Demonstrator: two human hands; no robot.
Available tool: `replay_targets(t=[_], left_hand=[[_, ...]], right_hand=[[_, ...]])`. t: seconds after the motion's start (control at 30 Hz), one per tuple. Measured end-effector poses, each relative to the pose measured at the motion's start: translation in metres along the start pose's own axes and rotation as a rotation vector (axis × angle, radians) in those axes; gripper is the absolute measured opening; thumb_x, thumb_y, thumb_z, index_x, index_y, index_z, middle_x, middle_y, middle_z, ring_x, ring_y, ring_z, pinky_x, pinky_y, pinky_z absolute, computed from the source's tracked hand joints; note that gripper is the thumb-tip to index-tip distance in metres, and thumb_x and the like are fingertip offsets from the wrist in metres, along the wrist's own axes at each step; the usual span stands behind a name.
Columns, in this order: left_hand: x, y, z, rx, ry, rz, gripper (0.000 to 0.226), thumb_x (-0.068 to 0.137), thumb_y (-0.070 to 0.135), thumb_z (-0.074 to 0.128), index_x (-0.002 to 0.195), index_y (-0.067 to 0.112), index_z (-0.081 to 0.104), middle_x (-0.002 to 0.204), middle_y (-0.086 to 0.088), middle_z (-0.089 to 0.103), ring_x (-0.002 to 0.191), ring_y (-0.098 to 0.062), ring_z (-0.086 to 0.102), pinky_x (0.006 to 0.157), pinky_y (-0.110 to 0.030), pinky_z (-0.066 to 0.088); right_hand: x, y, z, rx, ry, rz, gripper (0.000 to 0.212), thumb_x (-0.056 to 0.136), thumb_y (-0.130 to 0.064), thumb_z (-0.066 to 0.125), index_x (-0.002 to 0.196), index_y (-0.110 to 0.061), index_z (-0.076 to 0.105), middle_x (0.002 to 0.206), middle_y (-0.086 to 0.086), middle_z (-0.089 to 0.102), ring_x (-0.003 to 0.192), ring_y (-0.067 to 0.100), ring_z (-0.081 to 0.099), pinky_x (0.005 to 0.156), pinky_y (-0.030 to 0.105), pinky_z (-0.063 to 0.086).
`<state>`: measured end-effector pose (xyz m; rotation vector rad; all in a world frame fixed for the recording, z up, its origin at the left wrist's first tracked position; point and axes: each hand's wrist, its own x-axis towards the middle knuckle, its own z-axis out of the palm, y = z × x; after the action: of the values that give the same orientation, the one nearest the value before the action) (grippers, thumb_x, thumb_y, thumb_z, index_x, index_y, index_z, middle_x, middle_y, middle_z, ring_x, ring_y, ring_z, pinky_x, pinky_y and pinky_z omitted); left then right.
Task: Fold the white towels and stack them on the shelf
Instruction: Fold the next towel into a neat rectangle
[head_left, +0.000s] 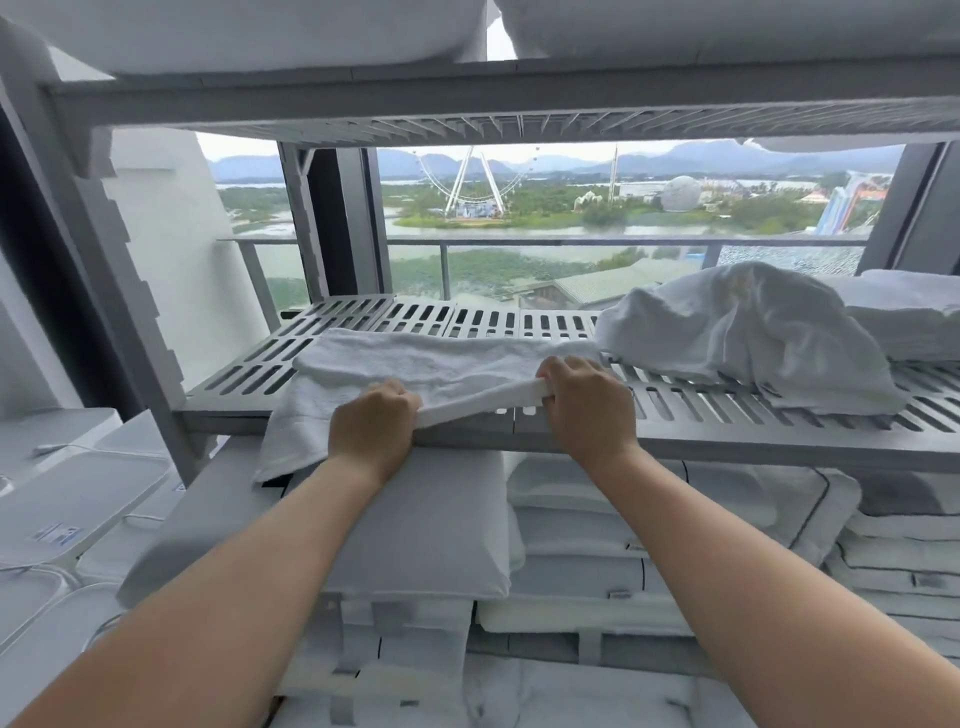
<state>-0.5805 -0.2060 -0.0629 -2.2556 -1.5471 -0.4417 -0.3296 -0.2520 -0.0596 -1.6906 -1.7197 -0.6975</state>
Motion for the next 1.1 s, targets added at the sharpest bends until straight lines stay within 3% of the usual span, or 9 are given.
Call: replay_targets(t=[0.13, 0.3, 0.4, 0.53, 0.63, 0.77, 0.93, 1.03, 1.1], left_hand=[[0.023, -0.01, -0.017, 0.062, 0.004, -0.136, 0.024, 0.09, -0.002, 0.049, 0.086, 0.016, 0.066, 0.085, -0.003, 0.063, 0.068, -0.024, 0.056, 0.058, -0.035, 0.045], [0.042, -0.023, -0.01, -0.03, -0.073, -0.376, 0.02, 0.095, 0.009, 0.05, 0.099, 0.017, 0.068, 0.088, -0.006, 0.067, 0.077, -0.027, 0.056, 0.064, -0.034, 0.041], [0.059, -0.032, -0.005, -0.193, 0.041, -0.38, 0.025, 0.097, 0.015, 0.053, 0.118, 0.023, 0.065, 0.105, -0.008, 0.071, 0.087, -0.029, 0.059, 0.067, -0.035, 0.04], [0.103, -0.045, 0.004, -0.246, 0.122, -0.274, 0.018, 0.097, 0.019, 0.054, 0.112, 0.023, 0.063, 0.085, -0.001, 0.063, 0.074, -0.023, 0.053, 0.059, -0.031, 0.037], [0.147, -0.055, 0.018, -0.303, -0.032, -0.206, 0.014, 0.097, 0.02, 0.054, 0.102, 0.026, 0.066, 0.09, 0.0, 0.065, 0.081, -0.024, 0.058, 0.069, -0.037, 0.049], [0.209, -0.067, 0.043, -0.275, -0.292, -0.063, 0.024, 0.095, 0.021, 0.057, 0.115, 0.025, 0.07, 0.123, -0.003, 0.068, 0.11, -0.026, 0.061, 0.093, -0.038, 0.05], [0.26, -0.076, 0.087, -0.296, -0.582, 0.024, 0.006, 0.09, 0.024, 0.069, 0.09, 0.021, 0.074, 0.1, 0.001, 0.073, 0.092, -0.015, 0.065, 0.088, -0.036, 0.055], [0.284, -0.082, 0.095, -0.238, -0.559, 0.078, 0.024, 0.083, 0.041, 0.076, 0.074, 0.024, 0.063, 0.081, 0.005, 0.067, 0.075, -0.012, 0.061, 0.064, -0.028, 0.046], [0.297, -0.083, 0.092, -0.189, -0.571, 0.09, 0.022, 0.078, 0.045, 0.079, 0.077, 0.026, 0.068, 0.081, 0.005, 0.07, 0.077, -0.013, 0.064, 0.061, -0.027, 0.045]], right_hand=[[0.018, 0.003, -0.001, -0.057, -0.057, 0.086, 0.019, 0.089, -0.007, 0.056, 0.098, -0.019, 0.068, 0.096, 0.003, 0.069, 0.087, 0.028, 0.066, 0.081, 0.037, 0.052], [0.036, 0.002, 0.014, -0.176, -0.084, 0.123, 0.027, 0.09, -0.004, 0.05, 0.102, -0.02, 0.068, 0.091, 0.002, 0.068, 0.083, 0.025, 0.067, 0.075, 0.034, 0.049], [0.058, 0.004, 0.025, -0.238, -0.112, 0.117, 0.027, 0.089, -0.005, 0.049, 0.104, -0.018, 0.068, 0.092, 0.004, 0.069, 0.086, 0.026, 0.067, 0.079, 0.037, 0.05], [0.095, 0.012, 0.042, -0.316, -0.155, 0.146, 0.026, 0.089, -0.006, 0.048, 0.107, -0.015, 0.065, 0.092, 0.006, 0.07, 0.09, 0.027, 0.065, 0.085, 0.039, 0.046], [0.12, 0.019, 0.063, -0.354, -0.224, 0.194, 0.024, 0.088, -0.006, 0.049, 0.101, -0.017, 0.065, 0.09, 0.004, 0.07, 0.092, 0.026, 0.064, 0.09, 0.039, 0.042], [0.151, 0.032, 0.103, -0.357, -0.364, 0.241, 0.029, 0.086, -0.003, 0.046, 0.101, -0.019, 0.064, 0.1, 0.005, 0.071, 0.1, 0.026, 0.064, 0.098, 0.04, 0.04], [0.162, 0.048, 0.154, -0.318, -0.542, 0.322, 0.03, 0.088, -0.006, 0.046, 0.109, -0.017, 0.064, 0.11, 0.005, 0.069, 0.104, 0.026, 0.064, 0.091, 0.039, 0.041], [0.165, 0.051, 0.171, -0.38, -0.528, 0.342, 0.029, 0.087, -0.014, 0.046, 0.11, -0.019, 0.063, 0.107, 0.003, 0.068, 0.102, 0.025, 0.063, 0.091, 0.041, 0.041], [0.168, 0.052, 0.177, -0.434, -0.438, 0.349, 0.029, 0.086, -0.014, 0.048, 0.11, -0.019, 0.062, 0.106, 0.004, 0.068, 0.103, 0.026, 0.061, 0.091, 0.042, 0.04]])
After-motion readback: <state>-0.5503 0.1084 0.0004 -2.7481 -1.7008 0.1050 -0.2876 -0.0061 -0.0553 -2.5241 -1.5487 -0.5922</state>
